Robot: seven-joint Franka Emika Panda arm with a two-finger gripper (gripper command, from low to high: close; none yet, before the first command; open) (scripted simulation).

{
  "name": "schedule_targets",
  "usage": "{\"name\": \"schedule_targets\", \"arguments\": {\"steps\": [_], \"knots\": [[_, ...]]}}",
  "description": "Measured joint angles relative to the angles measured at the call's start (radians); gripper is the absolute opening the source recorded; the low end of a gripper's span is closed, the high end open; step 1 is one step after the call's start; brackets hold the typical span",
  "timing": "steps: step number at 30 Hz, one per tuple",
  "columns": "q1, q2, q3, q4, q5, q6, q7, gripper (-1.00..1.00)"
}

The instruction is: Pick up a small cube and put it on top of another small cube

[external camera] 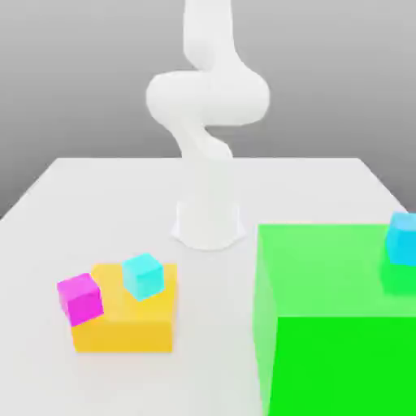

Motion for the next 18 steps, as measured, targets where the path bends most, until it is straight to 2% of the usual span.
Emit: {"name": "schedule_targets", "arguments": {"steps": [8,18], "knots": [[0.192,0.209,-0.043,0.022,0.051,-0.01,-0.346,0.0],[0.396,0.405,-0.032,-0.027,0.091,0.032,-0.784,0.0]]}}
